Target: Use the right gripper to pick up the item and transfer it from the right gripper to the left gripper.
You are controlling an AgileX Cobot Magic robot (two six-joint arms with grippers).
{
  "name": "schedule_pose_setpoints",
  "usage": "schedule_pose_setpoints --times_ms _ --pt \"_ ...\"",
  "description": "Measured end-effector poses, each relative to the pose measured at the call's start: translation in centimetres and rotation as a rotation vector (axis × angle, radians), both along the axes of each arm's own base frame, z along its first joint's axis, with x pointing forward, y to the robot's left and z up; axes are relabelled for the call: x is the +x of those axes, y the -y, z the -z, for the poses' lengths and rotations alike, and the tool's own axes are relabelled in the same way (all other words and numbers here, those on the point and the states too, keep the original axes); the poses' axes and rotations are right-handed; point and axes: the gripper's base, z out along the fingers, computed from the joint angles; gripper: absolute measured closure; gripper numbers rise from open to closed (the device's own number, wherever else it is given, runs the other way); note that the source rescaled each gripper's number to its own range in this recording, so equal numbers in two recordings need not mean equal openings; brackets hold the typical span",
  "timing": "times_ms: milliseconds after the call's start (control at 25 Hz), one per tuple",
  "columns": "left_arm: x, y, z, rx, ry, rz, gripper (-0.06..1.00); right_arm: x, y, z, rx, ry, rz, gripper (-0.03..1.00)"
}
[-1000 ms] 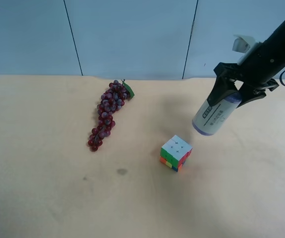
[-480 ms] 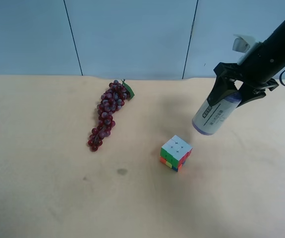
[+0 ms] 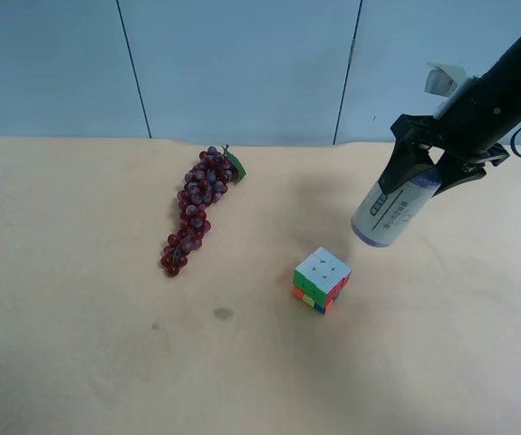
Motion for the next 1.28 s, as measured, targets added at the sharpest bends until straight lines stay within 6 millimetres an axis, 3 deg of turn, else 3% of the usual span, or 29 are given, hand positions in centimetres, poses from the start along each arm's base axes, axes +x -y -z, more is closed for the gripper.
schedule_pose_setpoints --times_ms 240,520,720,1000,1280 --pt "2.6 0.6 -1.4 -0.126 -0.122 0.037 0.23 -0.1 0.0 0.0 0.003 -0.007 -0.002 0.96" --pt "7.8 0.5 -2.8 -0.143 -0.230 0.092 0.21 -0.2 -0.7 -0.3 0.085 -0.010 -0.025 0.96" --pt "11.6 0.8 -2.1 -0.210 -0.281 0.131 0.04 -0.2 -1.6 -0.9 0.188 0.009 -0.063 0.96" --pt "15.2 2.2 -0.4 -0.364 -0.390 0.279 0.03 -0.4 -2.5 -1.6 0.312 0.030 -0.121 0.96" --pt "18.5 4.0 0.7 -0.543 -0.381 0.487 0.03 -0.4 -3.1 -2.2 0.398 0.052 -0.148 0.96"
